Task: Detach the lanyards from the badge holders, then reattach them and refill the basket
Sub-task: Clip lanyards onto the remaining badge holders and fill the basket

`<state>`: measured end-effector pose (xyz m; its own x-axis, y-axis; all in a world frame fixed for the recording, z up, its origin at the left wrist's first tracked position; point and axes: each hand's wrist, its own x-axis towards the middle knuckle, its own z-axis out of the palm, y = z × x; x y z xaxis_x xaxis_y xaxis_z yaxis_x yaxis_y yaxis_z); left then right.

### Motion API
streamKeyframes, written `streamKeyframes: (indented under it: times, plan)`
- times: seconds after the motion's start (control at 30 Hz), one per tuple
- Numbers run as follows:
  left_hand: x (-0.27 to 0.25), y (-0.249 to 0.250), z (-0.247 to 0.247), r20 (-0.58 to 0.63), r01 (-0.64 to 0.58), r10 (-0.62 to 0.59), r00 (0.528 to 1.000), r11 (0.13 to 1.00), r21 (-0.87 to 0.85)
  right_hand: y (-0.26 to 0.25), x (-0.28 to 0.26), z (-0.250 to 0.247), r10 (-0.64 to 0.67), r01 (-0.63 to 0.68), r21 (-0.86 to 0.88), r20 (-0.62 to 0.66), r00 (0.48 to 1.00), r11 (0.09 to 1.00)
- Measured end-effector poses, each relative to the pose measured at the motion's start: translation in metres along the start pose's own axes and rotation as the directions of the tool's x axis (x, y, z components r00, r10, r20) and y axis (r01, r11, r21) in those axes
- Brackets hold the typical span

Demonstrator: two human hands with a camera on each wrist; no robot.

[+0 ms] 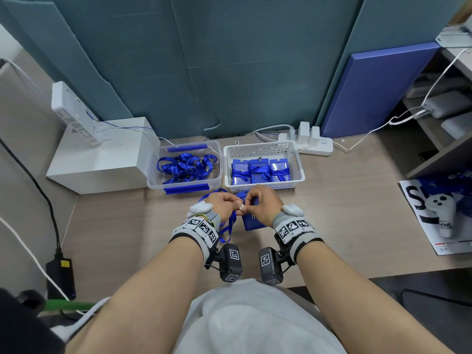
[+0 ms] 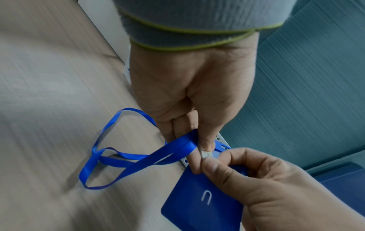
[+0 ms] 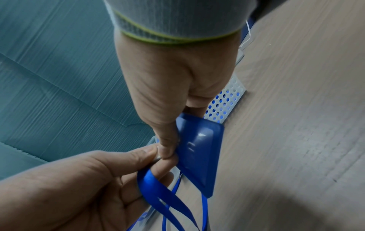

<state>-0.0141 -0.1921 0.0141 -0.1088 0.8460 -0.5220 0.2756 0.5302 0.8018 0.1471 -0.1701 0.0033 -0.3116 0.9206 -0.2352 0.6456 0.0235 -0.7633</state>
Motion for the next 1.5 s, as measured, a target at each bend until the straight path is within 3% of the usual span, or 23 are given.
streamKeyframes:
  times: [0.37, 1.03, 1.2, 1.37, 1.5]
  plan:
    - [0.001, 0.003, 0.001, -0.104, -0.044, 0.059, 0.993, 0.989, 0.143, -0.012, 0.001, -0.002, 0.135, -0.134, 0.027, -0.028, 0.990, 0.991]
    - [0.012, -0.007, 0.000, -0.063, -0.023, 0.030, 0.998, 0.994, 0.105, -0.003, 0.007, 0.002, 0.011, -0.011, 0.031, -0.006, 1.000, 0.999]
    - [0.011, -0.007, -0.001, -0.038, -0.050, 0.054, 0.998, 0.994, 0.096, 0.003, 0.006, 0.003, 0.038, -0.037, 0.066, -0.015, 0.999, 0.997]
    - [0.009, -0.010, -0.002, -0.078, -0.129, 0.148, 0.986, 0.970, 0.208, 0.007, 0.004, 0.000, 0.064, -0.062, 0.150, -0.009, 0.998, 0.987]
    - [0.008, -0.009, -0.007, -0.041, -0.153, 0.157, 0.987, 0.985, 0.073, 0.010, 0.002, -0.005, 0.013, -0.011, 0.135, -0.016, 1.000, 0.991]
